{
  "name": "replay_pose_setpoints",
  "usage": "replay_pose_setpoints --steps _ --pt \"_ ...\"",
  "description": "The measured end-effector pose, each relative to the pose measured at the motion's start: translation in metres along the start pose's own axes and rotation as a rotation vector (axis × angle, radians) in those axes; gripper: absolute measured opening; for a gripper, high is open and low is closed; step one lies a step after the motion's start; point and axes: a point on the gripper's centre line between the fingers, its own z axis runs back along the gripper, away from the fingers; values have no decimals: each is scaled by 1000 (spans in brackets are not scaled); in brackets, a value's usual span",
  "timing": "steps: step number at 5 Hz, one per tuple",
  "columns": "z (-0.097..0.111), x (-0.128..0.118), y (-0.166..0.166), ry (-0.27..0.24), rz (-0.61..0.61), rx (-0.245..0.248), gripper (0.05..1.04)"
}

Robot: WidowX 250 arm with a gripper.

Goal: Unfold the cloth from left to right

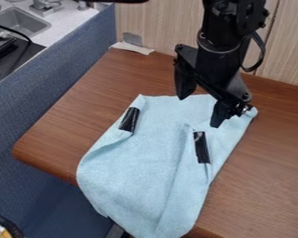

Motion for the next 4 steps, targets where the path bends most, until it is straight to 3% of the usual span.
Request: replay_pose_setpoints --steps 2,4 --pt "-23 3 4 44 37 -17 999" --pt "-60 5 9 122 127 -87 1000"
